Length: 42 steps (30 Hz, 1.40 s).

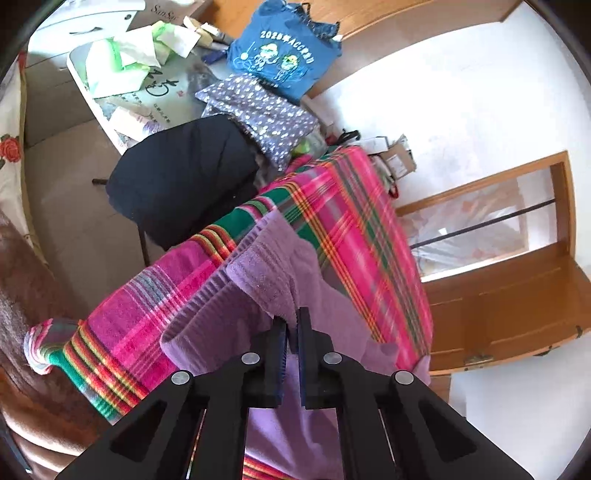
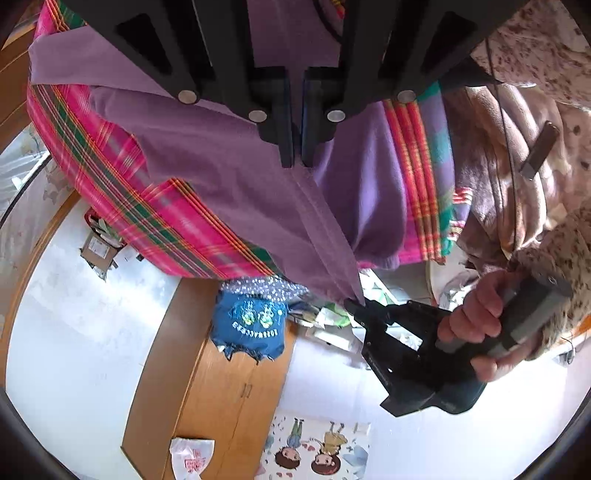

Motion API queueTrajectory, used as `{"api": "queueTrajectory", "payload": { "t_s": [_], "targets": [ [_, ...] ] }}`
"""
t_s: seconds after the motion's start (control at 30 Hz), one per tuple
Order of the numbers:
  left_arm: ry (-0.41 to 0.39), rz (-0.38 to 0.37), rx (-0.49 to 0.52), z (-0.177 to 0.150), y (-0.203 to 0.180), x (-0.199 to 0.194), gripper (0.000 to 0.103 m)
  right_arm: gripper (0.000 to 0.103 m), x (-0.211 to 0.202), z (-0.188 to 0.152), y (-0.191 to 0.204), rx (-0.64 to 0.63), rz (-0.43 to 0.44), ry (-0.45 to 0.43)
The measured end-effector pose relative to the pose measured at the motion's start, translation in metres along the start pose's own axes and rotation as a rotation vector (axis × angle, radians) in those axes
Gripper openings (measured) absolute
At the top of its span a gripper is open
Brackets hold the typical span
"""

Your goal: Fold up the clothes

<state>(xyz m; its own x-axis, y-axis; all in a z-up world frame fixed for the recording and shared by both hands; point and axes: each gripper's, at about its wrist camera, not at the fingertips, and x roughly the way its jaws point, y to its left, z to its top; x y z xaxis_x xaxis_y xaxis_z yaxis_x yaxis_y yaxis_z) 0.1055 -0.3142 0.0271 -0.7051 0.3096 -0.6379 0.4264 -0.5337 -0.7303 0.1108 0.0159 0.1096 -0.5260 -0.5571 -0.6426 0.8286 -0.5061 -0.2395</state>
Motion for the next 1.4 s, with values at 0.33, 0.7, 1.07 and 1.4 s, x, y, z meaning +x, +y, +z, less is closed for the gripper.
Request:
{"api": "queueTrajectory", "payload": {
  "t_s": [0.33, 0.7, 1.07, 1.4],
  "targets": [
    [0.042, 0.095, -0.062, -0.014, 0.039, 0.019, 0.005, 0.004, 0.021, -0.017, 0.015, -0.037, 0.086, 0.106],
    [0.056, 0.147, -0.011, -0.016, 0.036, 0.024, 0.009, 0.005, 0.047, -0.025, 0.006, 0.037, 0.148, 0.185],
    [-0.015, 0.197, 0.017, -0.039, 0.038, -0.026, 0.025, 0.013, -0.008, -0.035, -0.023, 0.251, 0.183, 0.048],
    [-0.017, 0.152, 0.288, -0.081, -0.026, -0.037, 0.028, 0.018, -0.144, -0.103, -0.092, 0.413, -0.187, 0.017]
  ]
}}
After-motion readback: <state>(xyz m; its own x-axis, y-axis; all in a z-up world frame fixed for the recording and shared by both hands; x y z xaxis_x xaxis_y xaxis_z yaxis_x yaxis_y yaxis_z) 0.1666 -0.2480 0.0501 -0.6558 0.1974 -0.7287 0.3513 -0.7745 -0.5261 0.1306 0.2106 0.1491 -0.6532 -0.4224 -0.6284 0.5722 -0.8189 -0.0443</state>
